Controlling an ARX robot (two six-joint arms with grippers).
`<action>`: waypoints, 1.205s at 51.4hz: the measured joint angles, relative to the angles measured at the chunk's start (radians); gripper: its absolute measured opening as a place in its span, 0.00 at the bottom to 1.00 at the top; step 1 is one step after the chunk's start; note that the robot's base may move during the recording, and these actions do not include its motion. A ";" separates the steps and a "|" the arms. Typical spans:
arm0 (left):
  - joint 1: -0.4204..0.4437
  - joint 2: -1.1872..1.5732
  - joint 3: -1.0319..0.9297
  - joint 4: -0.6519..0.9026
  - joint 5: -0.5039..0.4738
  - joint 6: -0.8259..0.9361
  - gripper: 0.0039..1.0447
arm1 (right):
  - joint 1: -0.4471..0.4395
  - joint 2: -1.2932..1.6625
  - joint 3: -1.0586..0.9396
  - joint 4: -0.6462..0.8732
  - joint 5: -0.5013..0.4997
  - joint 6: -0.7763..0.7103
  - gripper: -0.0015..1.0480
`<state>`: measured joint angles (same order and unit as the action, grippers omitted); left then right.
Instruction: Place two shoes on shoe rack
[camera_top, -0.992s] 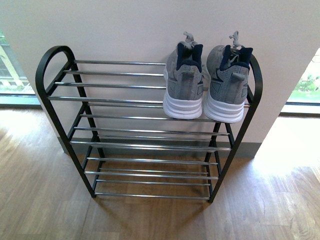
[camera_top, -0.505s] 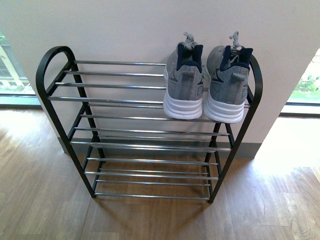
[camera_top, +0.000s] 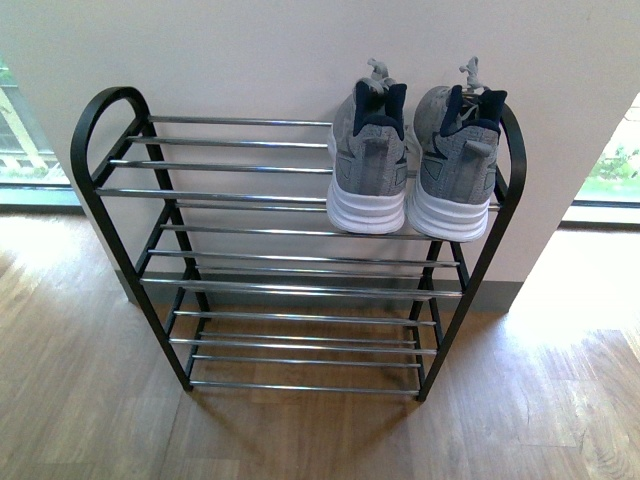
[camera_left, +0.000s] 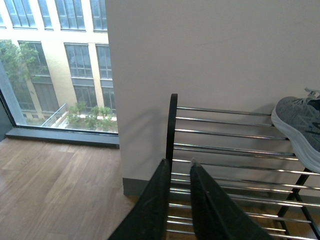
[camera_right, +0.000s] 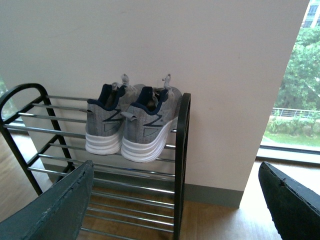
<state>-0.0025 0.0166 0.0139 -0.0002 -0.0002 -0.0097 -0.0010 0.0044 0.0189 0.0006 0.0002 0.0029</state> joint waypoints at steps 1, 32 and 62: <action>0.000 0.000 0.000 0.000 0.000 0.000 0.18 | 0.000 0.000 0.000 0.000 0.000 0.000 0.91; 0.000 0.000 0.000 0.000 -0.001 0.002 0.91 | 0.000 0.000 0.000 -0.001 -0.001 0.000 0.91; 0.000 0.000 0.000 0.000 0.001 0.002 0.91 | 0.000 0.001 0.000 -0.001 0.002 0.000 0.91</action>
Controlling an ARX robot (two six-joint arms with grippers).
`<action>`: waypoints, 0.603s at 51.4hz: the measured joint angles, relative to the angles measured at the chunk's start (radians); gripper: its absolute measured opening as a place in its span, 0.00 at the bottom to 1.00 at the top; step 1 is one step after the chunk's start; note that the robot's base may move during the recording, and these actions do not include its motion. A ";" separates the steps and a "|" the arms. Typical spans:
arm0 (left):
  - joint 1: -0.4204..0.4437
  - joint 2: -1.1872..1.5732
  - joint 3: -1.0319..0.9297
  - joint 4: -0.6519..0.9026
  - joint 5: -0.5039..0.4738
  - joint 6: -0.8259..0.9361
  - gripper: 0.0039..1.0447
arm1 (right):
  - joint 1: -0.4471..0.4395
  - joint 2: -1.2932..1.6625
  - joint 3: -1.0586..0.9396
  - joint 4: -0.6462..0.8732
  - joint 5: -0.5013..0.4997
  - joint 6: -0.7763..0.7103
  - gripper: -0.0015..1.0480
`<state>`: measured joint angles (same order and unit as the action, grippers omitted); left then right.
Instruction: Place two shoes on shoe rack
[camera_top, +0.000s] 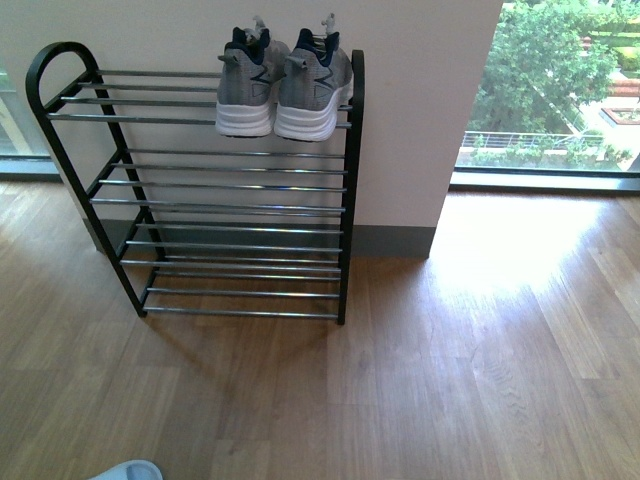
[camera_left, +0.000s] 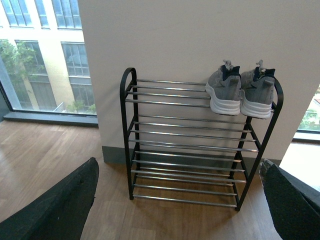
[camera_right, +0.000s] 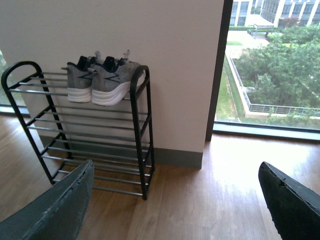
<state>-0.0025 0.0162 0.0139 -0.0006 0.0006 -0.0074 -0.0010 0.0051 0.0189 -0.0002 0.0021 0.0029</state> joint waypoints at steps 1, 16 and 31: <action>0.000 0.000 0.000 0.000 0.000 0.000 0.91 | 0.000 0.000 0.000 0.000 -0.001 0.000 0.91; 0.000 0.000 0.000 0.000 0.000 0.000 0.91 | 0.000 -0.001 0.000 0.000 0.000 0.000 0.91; 0.000 0.000 0.000 0.000 -0.001 0.000 0.91 | 0.000 0.000 0.000 0.000 -0.002 0.000 0.91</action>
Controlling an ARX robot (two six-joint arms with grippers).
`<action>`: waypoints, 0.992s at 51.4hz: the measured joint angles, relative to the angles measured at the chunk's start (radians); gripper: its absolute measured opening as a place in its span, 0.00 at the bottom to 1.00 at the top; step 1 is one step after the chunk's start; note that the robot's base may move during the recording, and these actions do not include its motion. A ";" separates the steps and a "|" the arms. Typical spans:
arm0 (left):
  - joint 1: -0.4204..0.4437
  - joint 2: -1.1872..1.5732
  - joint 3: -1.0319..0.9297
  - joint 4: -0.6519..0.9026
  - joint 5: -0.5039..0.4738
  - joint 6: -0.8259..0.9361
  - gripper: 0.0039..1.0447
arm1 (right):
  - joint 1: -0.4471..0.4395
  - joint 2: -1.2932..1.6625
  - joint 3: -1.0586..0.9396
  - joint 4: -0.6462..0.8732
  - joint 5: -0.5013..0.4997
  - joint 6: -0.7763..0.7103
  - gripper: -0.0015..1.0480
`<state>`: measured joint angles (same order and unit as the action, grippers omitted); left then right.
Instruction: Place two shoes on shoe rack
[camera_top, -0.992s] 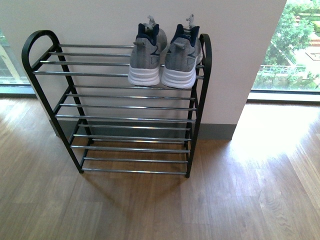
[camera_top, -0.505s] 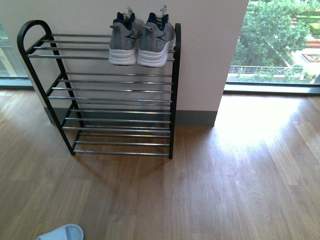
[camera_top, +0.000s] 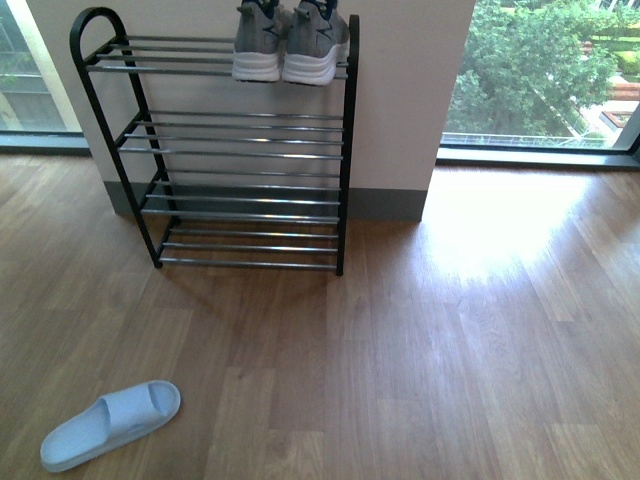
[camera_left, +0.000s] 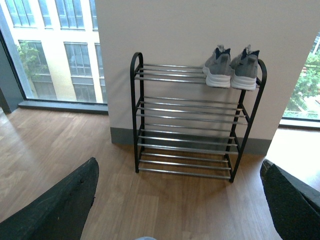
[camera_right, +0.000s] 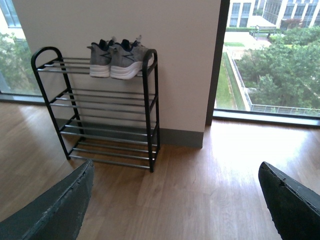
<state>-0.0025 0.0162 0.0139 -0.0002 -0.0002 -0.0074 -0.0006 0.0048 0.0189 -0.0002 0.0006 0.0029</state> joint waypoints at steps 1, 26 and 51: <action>0.000 0.000 0.000 0.000 0.000 0.000 0.91 | 0.000 0.000 0.000 0.000 0.000 0.000 0.91; 0.000 0.000 0.000 0.000 0.002 0.000 0.91 | 0.000 0.000 0.000 0.000 0.003 0.000 0.91; 0.000 0.000 0.000 0.000 0.000 0.000 0.91 | 0.000 -0.002 0.000 0.000 0.002 0.000 0.91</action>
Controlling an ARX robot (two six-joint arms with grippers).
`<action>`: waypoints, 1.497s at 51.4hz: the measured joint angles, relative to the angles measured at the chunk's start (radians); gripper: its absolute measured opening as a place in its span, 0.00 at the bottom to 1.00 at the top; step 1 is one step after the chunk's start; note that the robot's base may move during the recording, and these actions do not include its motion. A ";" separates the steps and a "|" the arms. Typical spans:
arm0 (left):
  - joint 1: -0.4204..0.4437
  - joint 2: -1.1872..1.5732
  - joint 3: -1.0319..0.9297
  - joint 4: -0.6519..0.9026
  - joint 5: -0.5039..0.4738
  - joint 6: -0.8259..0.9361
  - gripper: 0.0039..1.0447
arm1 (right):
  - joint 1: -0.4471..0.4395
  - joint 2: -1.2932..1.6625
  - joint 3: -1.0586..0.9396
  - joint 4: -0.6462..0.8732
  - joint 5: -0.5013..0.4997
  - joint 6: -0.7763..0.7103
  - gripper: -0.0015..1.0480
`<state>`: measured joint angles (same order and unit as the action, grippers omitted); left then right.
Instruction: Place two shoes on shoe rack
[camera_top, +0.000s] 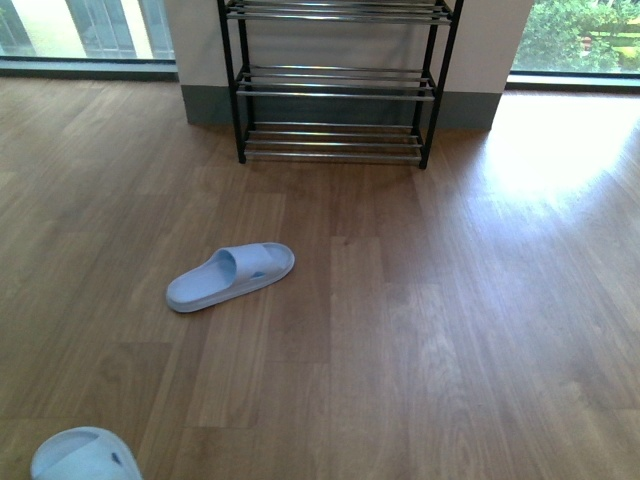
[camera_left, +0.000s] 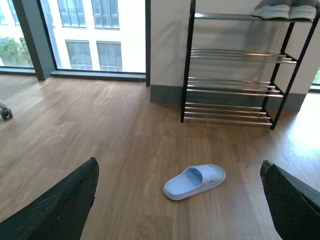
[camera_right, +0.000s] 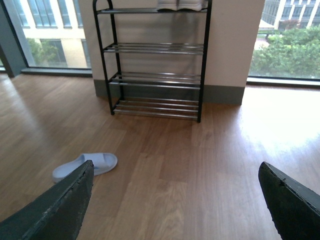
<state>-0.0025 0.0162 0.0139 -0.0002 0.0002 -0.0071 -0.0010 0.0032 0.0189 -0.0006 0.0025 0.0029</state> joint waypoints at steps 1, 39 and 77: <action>0.000 0.000 0.000 0.000 0.000 0.000 0.91 | 0.000 0.000 0.000 0.000 0.000 0.000 0.91; 0.000 0.000 0.000 0.000 -0.004 -0.001 0.91 | 0.000 0.001 0.000 0.000 -0.007 0.000 0.91; 0.000 0.000 0.000 0.000 0.001 0.000 0.91 | 0.000 0.000 0.000 0.000 0.001 0.000 0.91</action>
<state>-0.0025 0.0162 0.0139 -0.0002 0.0010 -0.0074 -0.0010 0.0029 0.0189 -0.0006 0.0032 0.0029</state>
